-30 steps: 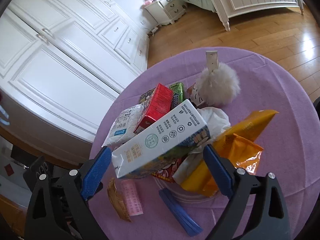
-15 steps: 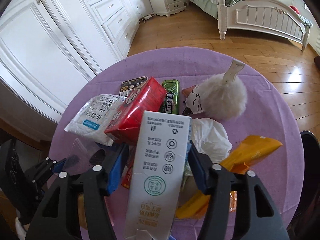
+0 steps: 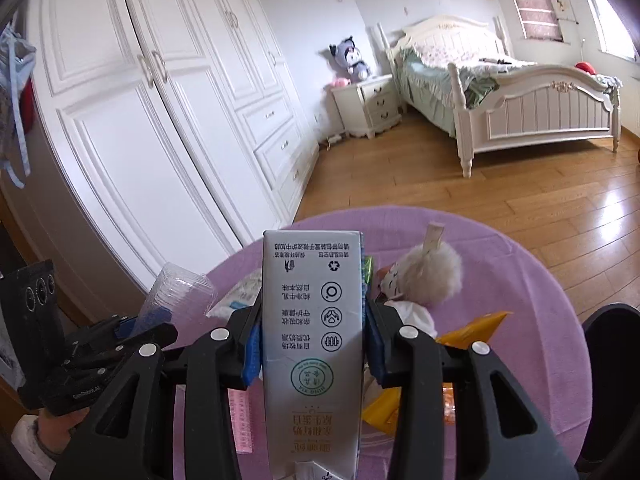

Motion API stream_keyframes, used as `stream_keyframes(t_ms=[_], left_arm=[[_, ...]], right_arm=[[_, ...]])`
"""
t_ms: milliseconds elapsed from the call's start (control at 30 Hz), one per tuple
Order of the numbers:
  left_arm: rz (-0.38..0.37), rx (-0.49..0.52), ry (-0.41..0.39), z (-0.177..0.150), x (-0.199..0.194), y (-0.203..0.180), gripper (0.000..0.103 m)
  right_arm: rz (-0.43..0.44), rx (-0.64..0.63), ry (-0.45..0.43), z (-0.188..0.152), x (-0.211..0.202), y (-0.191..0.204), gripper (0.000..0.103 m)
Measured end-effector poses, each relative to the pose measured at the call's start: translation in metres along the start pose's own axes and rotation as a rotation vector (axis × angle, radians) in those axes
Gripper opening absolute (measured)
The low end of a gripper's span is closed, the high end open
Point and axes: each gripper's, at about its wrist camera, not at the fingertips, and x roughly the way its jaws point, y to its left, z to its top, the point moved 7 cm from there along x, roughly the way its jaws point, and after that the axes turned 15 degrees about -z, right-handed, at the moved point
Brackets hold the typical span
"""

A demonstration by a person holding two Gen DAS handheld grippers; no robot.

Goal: Collect trash
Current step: 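Grasp the white drink carton with the right tool while the left tool grasps the clear plastic tray, then carry the carton and tray over the black bin and open both tools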

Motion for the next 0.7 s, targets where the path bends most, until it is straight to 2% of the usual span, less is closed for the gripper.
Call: stream_keyframes(t_ms=[133,233,400,567,700], left_arm=[[-0.051,0.044,-0.029,0.022,0.013,-0.039,0.041],[-0.094,0.073,-0.028,0.035,0.037,-0.070,0.041],[-0.179,0.124,0.013,0.043,0.088,-0.124,0.041],[-0.261,0.178,0.069,0.037,0.145,-0.179,0.041],[-0.325,0.191,0.119,0.030,0.190,-0.209,0.041]], right_arm=[[-0.072,0.043,-0.117,0.012,-0.025,-0.040,0.040],[-0.138,0.085,-0.158,0.015,-0.039,-0.081,0.040],[-0.229,0.157,-0.164,0.005,-0.051,-0.144,0.040],[-0.303,0.239,-0.149,-0.015,-0.057,-0.200,0.040],[-0.351,0.315,-0.129,-0.030,-0.057,-0.241,0.040]])
